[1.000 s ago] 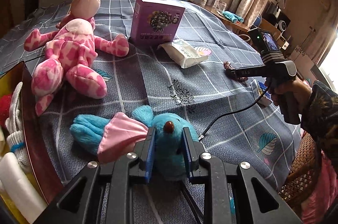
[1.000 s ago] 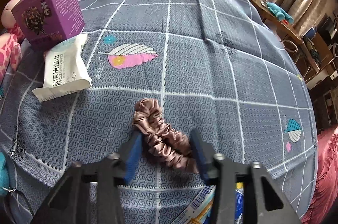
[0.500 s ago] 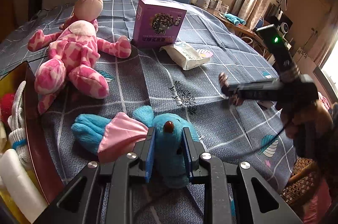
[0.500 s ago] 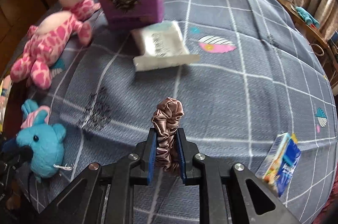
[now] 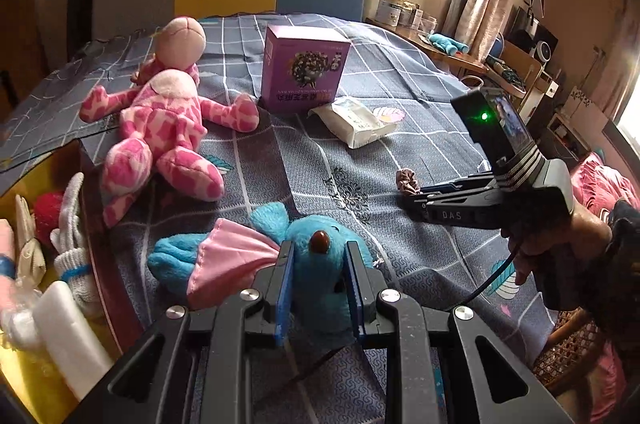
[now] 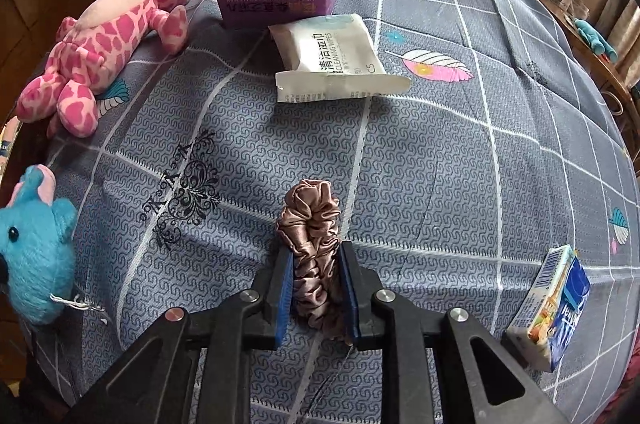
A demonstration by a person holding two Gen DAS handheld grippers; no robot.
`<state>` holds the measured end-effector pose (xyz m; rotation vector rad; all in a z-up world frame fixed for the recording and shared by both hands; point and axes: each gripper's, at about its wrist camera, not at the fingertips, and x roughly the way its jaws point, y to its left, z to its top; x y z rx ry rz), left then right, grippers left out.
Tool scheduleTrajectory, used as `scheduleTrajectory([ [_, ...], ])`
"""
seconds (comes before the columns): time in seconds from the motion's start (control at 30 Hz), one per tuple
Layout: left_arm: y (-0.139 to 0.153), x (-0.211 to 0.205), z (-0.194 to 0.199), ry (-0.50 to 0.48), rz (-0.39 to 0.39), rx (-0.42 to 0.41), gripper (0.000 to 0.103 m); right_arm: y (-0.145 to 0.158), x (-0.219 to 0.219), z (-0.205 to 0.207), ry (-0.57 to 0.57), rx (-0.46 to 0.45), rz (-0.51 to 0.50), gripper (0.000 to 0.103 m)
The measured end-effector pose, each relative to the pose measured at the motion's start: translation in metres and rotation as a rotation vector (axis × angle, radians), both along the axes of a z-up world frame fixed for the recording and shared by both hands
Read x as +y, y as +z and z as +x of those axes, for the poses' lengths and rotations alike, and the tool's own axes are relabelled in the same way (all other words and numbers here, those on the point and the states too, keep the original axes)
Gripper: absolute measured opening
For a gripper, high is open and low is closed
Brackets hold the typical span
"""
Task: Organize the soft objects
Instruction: 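Carry the blue plush toy into the gold box and open the left tool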
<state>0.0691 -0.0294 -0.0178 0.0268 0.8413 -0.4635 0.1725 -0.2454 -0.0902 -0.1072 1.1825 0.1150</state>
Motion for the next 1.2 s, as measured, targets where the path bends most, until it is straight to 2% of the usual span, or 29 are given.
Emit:
scheduleTrajectory([
  [0.43, 0.040, 0.015, -0.022, 0.047, 0.009, -0.123, 0.024, -0.005, 0.011, -0.017, 0.051, -0.041, -0.054, 0.023],
  [0.63, 0.054, 0.033, -0.029, 0.111, 0.009, -0.160, 0.024, -0.004, 0.017, -0.025, 0.078, -0.061, -0.088, 0.023],
  [1.2, 0.060, 0.109, -0.035, 0.311, 0.017, -0.173, 0.024, -0.004, 0.017, -0.024, 0.081, -0.071, -0.095, 0.023],
])
